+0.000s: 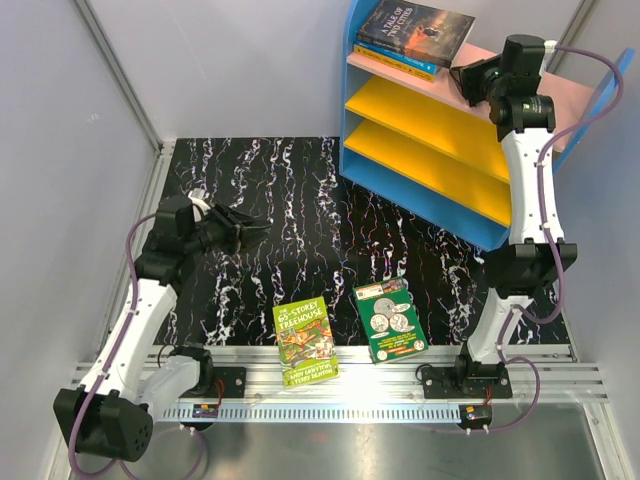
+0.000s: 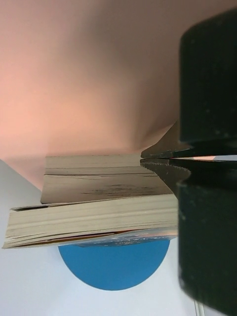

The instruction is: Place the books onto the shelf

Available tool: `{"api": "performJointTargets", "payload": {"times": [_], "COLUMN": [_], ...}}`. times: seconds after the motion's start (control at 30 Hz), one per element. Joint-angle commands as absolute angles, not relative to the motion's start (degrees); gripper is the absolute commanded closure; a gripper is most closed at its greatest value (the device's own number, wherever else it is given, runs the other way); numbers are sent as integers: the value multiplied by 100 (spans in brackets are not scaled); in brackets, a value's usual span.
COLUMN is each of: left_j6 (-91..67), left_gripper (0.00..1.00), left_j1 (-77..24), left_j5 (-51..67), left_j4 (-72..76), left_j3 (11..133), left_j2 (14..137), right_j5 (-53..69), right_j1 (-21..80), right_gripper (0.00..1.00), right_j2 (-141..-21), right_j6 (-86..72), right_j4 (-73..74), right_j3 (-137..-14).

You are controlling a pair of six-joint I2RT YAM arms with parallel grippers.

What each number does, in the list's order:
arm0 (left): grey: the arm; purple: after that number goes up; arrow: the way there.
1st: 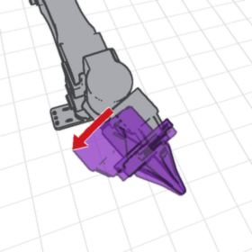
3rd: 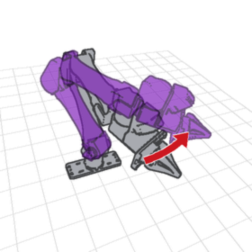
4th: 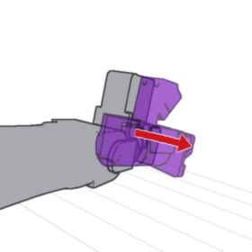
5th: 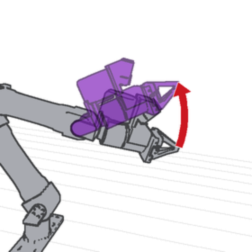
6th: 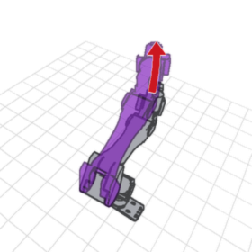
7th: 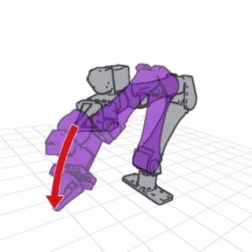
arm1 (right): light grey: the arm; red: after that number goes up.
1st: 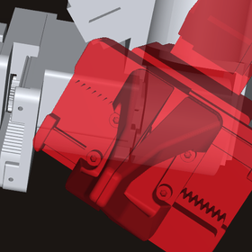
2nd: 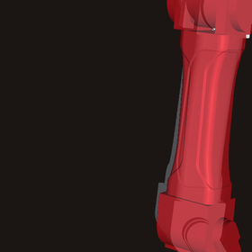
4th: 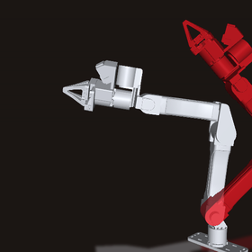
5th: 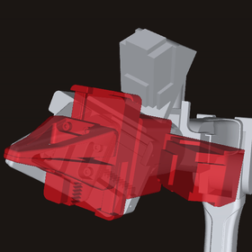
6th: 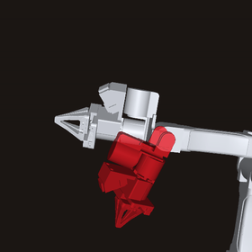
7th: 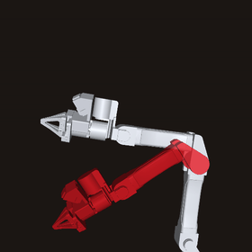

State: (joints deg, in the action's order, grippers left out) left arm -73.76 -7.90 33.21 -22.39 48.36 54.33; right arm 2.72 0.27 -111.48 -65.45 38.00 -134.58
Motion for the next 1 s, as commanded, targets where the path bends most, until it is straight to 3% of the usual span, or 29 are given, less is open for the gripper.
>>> {"api": "performJointTargets", "payload": {"times": [0.0, 0.13, 0.23, 0.37, 0.4, 0.43, 0.47, 0.5, 0.6, 0.77, 0.97], "left_j6": [-7348, -7260, -7023, -6435, -6155, -6013, -5873, -5662, -5433, -5510, -6836], "left_gripper": [65, 65, 63, 57, 54, 50, 44, 31, 14, 10, 10], "left_j1": [-765, -765, -765, -782, -800, -817, -887, -931, -1229, -2764, -4165], "left_j5": [3551, 3498, 3393, 3436, 3402, 3358, 3297, 3244, 3269, 2436, 1969], "left_j4": [-2197, -2320, -2496, -3022, -3110, -3190, -3356, -3453, -3673, -3876, -2999], "left_j3": [4869, 4860, 4790, 4597, 4492, 4422, 4369, 4272, 3851, 3482, 2506], "left_j2": [5291, 5256, 5247, 5431, 5475, 5502, 5537, 5633, 5940, 6293, 6197], "right_j5": [272, 220, 307, -322, -403, -465, -466, -396, 629, 2133, 2785], "right_j1": [26, -193, -167, 736, 1191, 1430, 1607, 1765, 2153, 2740, 3576], "right_gripper": [100, 100, 91, 65, 49, 42, 34, 24, 13, 6, 6], "right_j2": [-10794, -10363, -9784, -8827, -8676, -8509, -8168, -7982, -7340, -7329, -7681], "right_j6": [-6179, -5846, -5347, -4300, -4159, -4001, -4008, -4034, -4227, -3991, -3955], "right_j4": [4605, 4825, 4835, 5194, 5255, 5325, 5335, 5309, 4871, 4650, 4150], "right_j3": [-13237, -12850, -12298, -11866, -11578, -11366, -10781, -10410, -8784, -7193, -6330]}}
